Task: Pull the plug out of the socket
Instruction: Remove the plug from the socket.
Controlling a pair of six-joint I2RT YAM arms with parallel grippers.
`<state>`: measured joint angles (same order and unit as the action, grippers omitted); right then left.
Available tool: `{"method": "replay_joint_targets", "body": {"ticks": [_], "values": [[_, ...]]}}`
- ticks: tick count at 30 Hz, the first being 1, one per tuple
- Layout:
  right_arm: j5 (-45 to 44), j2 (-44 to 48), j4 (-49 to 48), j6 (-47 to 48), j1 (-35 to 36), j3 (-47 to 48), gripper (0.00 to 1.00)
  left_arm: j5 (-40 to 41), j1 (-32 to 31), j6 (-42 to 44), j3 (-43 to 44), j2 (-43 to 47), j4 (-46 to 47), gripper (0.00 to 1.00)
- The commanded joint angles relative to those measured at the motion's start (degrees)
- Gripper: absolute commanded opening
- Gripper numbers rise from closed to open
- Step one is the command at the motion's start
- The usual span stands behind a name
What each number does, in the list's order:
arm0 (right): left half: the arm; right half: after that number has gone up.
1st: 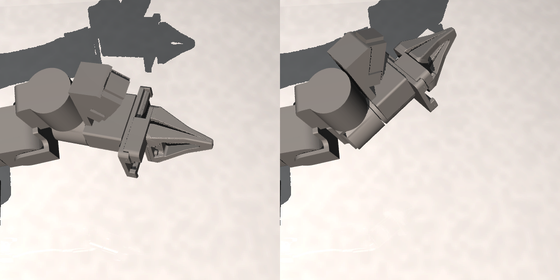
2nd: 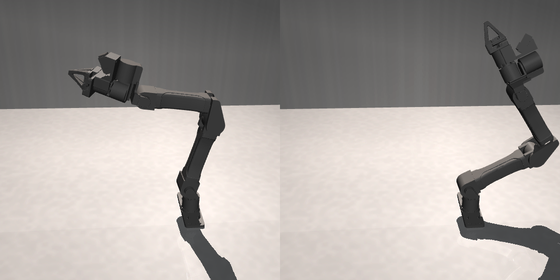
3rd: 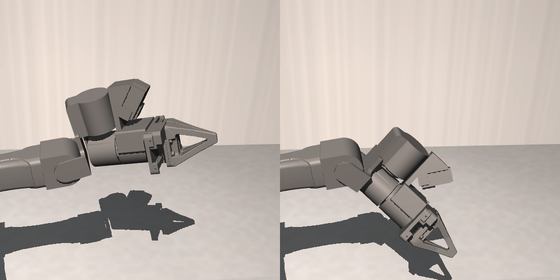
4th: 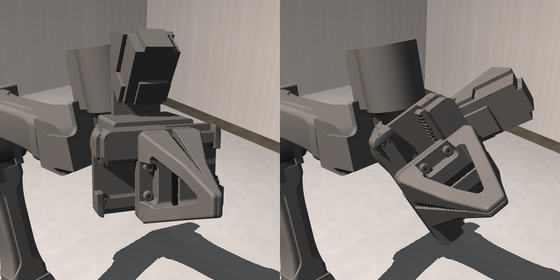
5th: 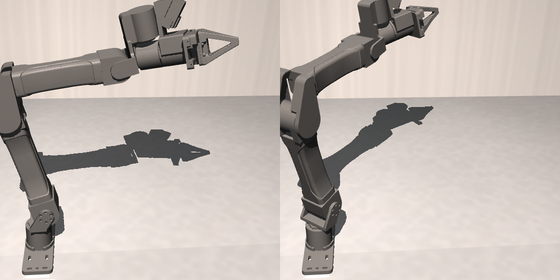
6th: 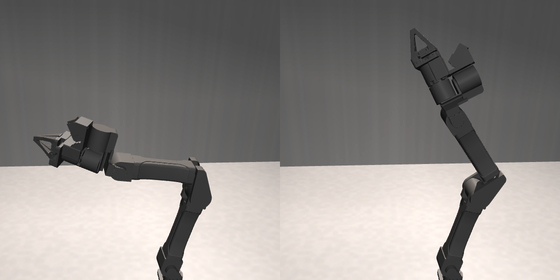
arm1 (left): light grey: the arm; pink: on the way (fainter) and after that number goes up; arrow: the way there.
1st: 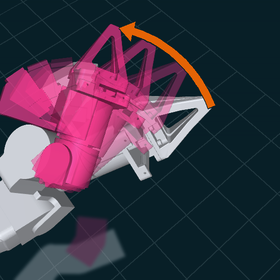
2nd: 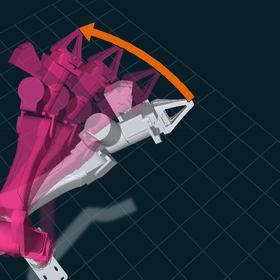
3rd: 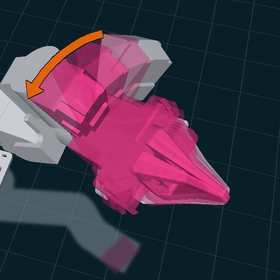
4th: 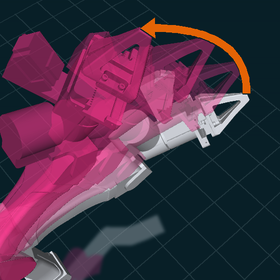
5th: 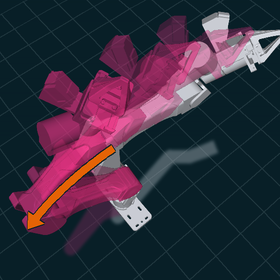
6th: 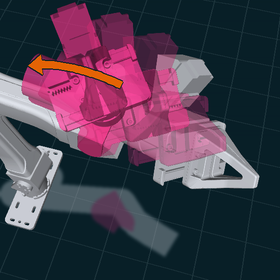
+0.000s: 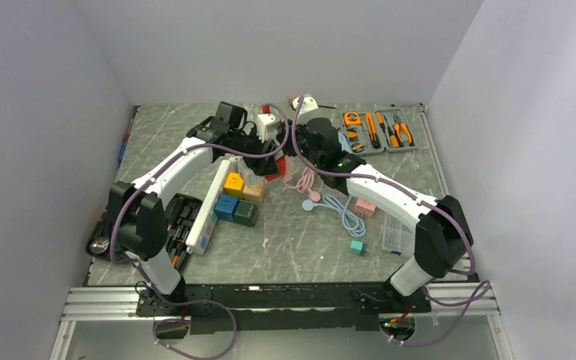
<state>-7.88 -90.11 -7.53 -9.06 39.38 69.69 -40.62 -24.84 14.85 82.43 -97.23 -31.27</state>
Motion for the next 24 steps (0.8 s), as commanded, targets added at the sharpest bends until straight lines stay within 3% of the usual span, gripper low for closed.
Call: {"method": "replay_joint_targets", "body": {"ticks": [1,24], "values": [[-12.2,1.5,3.0,8.5,-5.4,-1.2,0.00,-6.0,-0.9,4.3,4.1,6.1,-3.9,0.00],[-13.9,5.8,1.9,10.2,-11.1,-7.1,0.00,-6.8,-0.9,5.0,5.0,6.1,-6.8,0.00]]}}
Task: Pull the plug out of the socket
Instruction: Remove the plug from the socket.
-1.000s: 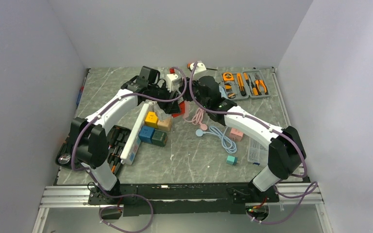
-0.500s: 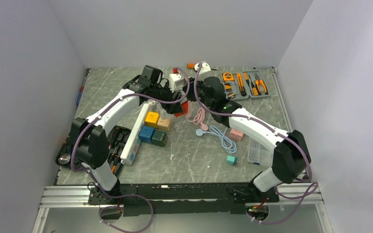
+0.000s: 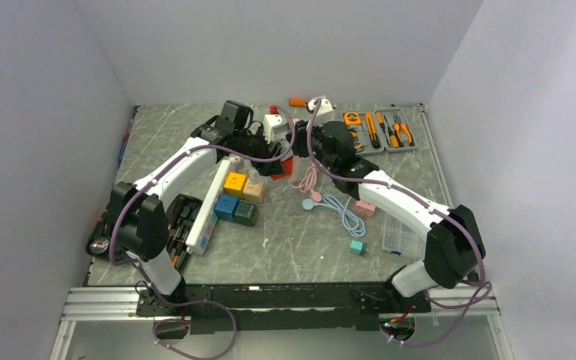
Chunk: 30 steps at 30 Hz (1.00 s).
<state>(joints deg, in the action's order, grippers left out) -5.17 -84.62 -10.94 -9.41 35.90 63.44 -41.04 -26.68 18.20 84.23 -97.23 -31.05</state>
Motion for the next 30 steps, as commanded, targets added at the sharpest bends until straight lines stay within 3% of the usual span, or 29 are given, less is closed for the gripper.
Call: {"method": "replay_joint_targets", "body": {"ticks": [1,6,12,13,14,17,24,30], "values": [[-16.2,0.3,5.4,10.5,-7.2,-0.4,0.00,-6.5,1.0,1.5,3.3,6.0,-6.9,0.00],[-19.4,-3.3,6.4,14.5,0.0,3.5,0.00,-6.9,0.2,0.1,5.8,3.9,-6.7,0.00],[-16.8,-3.5,7.1,10.7,0.7,4.3,0.03,-6.2,-0.2,0.7,4.7,4.2,-6.9,0.00],[-15.6,-3.4,8.1,9.9,0.4,4.9,0.22,-6.2,-0.2,0.8,4.1,4.5,-6.9,0.00],[-14.4,-3.3,8.8,9.5,0.1,5.1,0.47,-6.2,-0.2,0.9,3.6,4.7,-6.8,0.00],[-9.2,-1.1,9.0,6.1,-1.2,3.8,0.96,-6.2,-0.2,1.3,2.9,5.0,-6.7,0.00],[4.0,9.2,4.0,2.8,-3.2,-5.7,1.00,-6.4,-0.2,0.7,3.1,4.8,-6.1,0.00],[4.2,18.9,-4.5,-4.7,-3.2,-20.1,1.00,-6.3,0.0,-0.1,2.8,5.1,-5.1,0.00]]}}
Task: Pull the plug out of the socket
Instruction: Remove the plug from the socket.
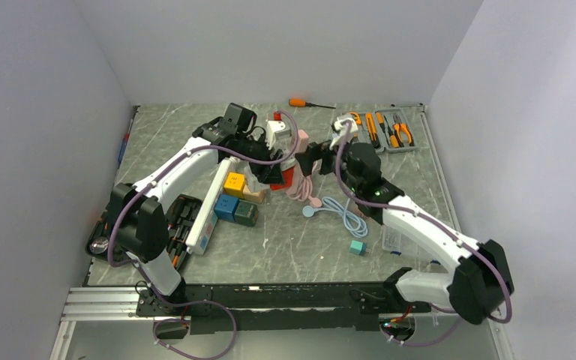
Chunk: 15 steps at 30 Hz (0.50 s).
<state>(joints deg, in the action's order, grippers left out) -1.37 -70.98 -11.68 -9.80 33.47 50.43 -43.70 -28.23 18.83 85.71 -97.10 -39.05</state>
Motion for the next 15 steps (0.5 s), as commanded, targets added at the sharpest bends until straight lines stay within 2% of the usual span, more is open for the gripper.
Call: {"method": "replay_joint_targets", "body": {"ticks": [1,4,9,12,15], "values": [[0.5,6.4,-4.2,-5.2,-0.9,-8.2,1.00,-3.6,1.5,-0.6,1.4,5.0,2.9,0.00],[1.0,8.2,-4.3,-5.6,-1.0,-8.6,1.00,-3.3,1.5,-0.5,1.1,5.0,3.0,0.00],[9.5,7.7,-4.0,-4.5,-1.0,-9.5,0.99,-3.1,1.9,-1.0,1.3,5.1,3.1,0.00],[14.7,5.4,-8.0,-6.2,-0.5,-12.3,0.92,-3.0,2.1,-2.0,1.7,5.3,4.1,0.00],[15.2,2.7,-10.7,-5.2,2.5,-13.2,0.89,-3.1,2.3,-2.4,3.1,4.8,3.8,0.00]]}}
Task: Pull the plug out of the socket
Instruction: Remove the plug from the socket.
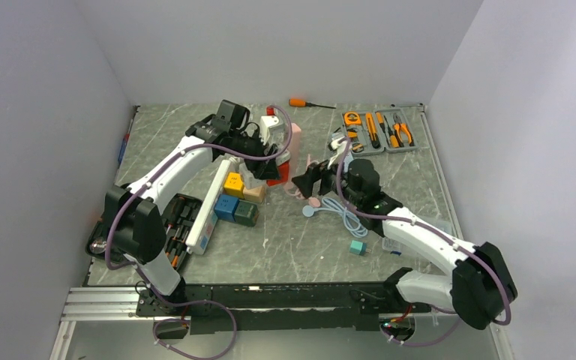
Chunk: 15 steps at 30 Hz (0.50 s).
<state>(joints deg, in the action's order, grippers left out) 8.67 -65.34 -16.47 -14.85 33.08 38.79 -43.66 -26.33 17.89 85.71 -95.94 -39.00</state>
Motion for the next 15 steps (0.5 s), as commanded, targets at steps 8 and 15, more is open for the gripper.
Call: {"method": "replay_joint_targets", "body": {"ticks": [8,15], "values": [[-2.3,-8.4,-9.1,3.0,8.2,-0.9,0.94,-4.1,2.1,-5.2,4.9,2.8,5.8,0.00],[-11.6,-14.6,-15.4,4.7,8.3,0.3,0.90,-7.1,2.5,-8.3,6.2,2.7,6.3,0.00]]}}
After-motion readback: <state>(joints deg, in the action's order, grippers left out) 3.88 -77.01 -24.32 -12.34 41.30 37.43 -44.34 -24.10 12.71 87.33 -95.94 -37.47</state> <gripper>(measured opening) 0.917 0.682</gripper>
